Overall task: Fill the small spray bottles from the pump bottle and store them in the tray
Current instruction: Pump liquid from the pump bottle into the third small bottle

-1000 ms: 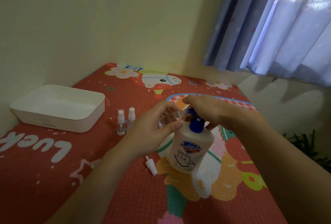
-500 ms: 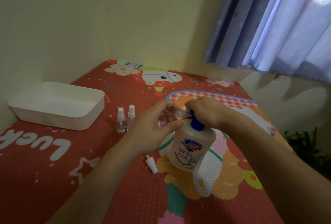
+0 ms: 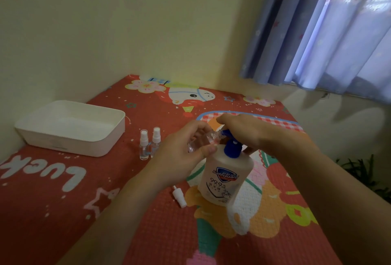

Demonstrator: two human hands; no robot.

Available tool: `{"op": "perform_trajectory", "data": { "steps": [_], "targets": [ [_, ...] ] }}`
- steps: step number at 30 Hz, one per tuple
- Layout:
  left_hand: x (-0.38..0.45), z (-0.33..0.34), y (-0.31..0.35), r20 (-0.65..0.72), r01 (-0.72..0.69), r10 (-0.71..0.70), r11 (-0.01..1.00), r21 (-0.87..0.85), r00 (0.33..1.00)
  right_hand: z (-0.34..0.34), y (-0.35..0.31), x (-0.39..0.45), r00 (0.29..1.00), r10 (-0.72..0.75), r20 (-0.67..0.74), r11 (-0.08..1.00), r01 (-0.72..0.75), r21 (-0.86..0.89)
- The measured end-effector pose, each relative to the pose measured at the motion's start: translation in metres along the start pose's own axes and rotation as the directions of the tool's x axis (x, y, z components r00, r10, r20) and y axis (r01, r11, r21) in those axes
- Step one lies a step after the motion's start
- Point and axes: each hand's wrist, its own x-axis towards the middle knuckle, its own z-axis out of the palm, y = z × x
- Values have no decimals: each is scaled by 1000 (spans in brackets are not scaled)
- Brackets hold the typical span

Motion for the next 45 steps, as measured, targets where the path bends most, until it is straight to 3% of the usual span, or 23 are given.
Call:
{"op": "perform_trajectory", "data": {
  "steps": [7,11,27,32,34,36,39,42,45],
  "targets": [
    [0,1,2,-14,-5,5,1000,22,1000,6,6,9,992,-109,-57,926,81,-369],
    [-1,3,0,-19,3,-3,1000,21,1000,10,9,14,985,-159,-74,875,106,-473],
    [-5,8,-2,-33,19,-20,1000,-25,999,13,11,16,977,-156,-142,884,73,-462],
    [-5,13,-3,-60,22,-26,998,-61,998,12,12,17,950,-110,-291,968,37,-247],
    [-6,16,-3,-81,24,-29,997,-68,996,12,14,13,941,-36,-336,997,58,55],
    [-7,18,-4,-93,25,-32,997,-75,995,14,17,11,935,46,-351,937,81,339],
    [-8,18,-2,-100,29,-37,996,-81,994,16,25,4,931,69,-359,816,154,557],
    [-9,18,-2,-103,37,-47,995,-90,994,23,40,-2,922,38,-385,714,244,656],
    [-9,19,-4,-105,42,-52,994,-101,993,37,61,-10,908,-49,-416,680,335,652]
  ]
}}
